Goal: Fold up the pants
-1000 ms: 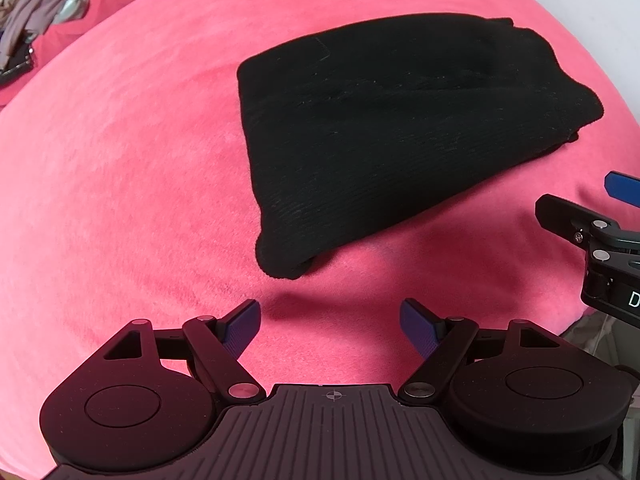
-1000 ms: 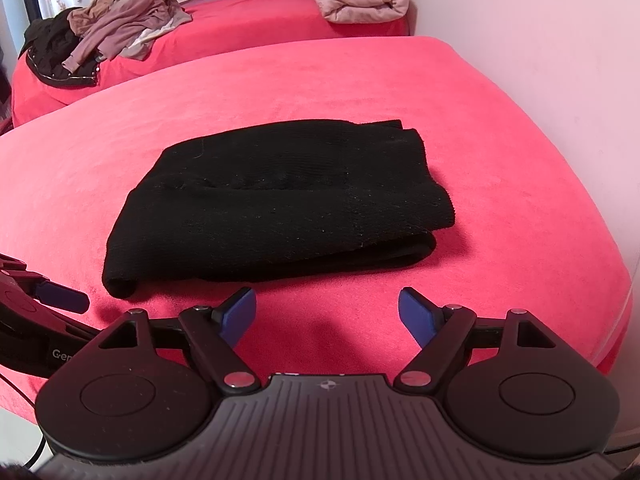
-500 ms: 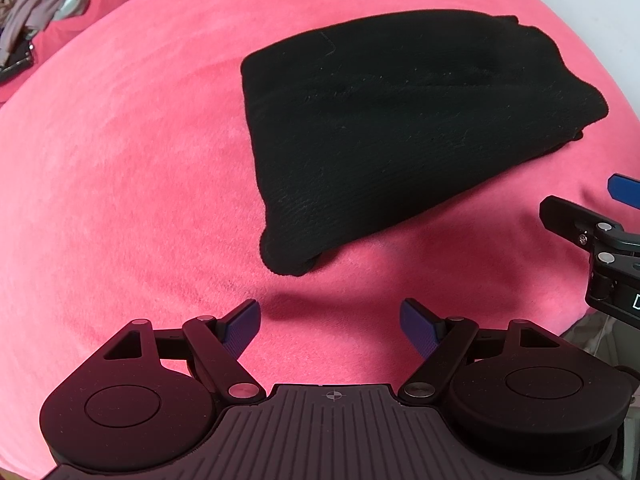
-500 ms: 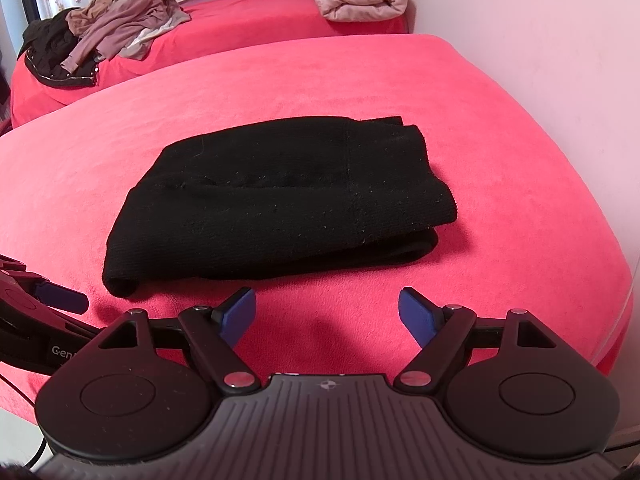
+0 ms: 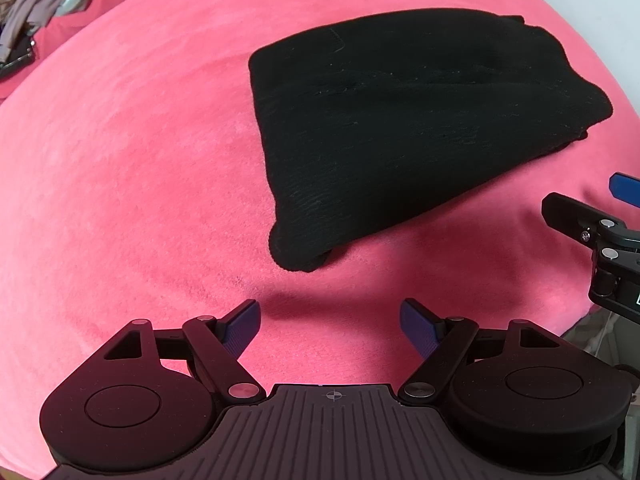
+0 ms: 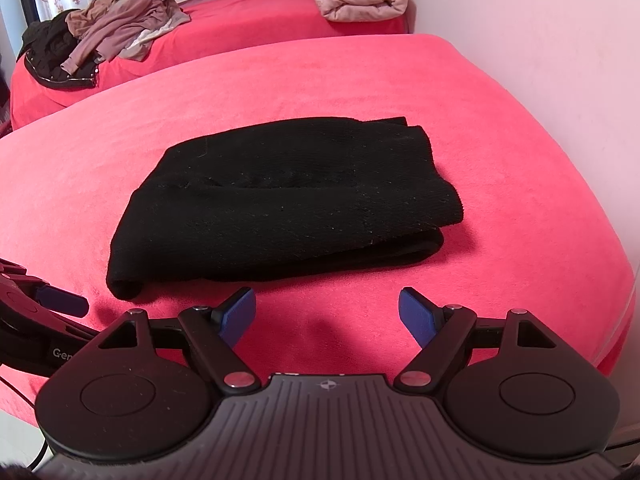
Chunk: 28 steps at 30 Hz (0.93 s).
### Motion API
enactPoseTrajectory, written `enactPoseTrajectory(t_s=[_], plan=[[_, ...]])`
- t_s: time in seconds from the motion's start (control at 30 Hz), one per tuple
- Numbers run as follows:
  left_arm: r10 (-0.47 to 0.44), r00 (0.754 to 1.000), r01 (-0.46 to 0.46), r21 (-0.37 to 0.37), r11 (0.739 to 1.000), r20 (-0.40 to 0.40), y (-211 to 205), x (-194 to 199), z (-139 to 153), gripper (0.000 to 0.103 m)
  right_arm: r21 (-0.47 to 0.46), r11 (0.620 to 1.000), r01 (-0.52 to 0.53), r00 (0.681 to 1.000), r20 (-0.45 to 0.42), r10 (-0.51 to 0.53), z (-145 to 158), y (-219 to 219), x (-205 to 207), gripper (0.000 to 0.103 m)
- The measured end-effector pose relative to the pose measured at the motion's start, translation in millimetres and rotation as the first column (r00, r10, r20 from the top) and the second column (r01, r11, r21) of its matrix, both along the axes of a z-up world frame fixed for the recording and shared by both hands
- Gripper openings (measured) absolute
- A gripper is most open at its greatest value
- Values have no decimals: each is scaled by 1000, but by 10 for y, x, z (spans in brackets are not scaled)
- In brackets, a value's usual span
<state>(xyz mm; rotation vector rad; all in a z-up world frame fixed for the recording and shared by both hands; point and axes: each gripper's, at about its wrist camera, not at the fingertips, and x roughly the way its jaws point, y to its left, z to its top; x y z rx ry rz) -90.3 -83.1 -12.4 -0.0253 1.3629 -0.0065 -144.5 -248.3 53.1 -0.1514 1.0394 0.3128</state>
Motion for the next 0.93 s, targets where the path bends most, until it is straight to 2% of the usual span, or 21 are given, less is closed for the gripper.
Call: enactPoseTrajectory(t_s=[0.67, 0.93], plan=[[2, 1000, -2, 2, 1000, -3, 0, 15, -11, 103, 8, 1000, -3, 1000, 1, 3, 8, -19, 34, 83], [16, 999, -16, -5, 1000, -29, 29, 27, -17, 103, 14, 1000, 2, 1000, 3, -2, 7, -42, 40, 84]])
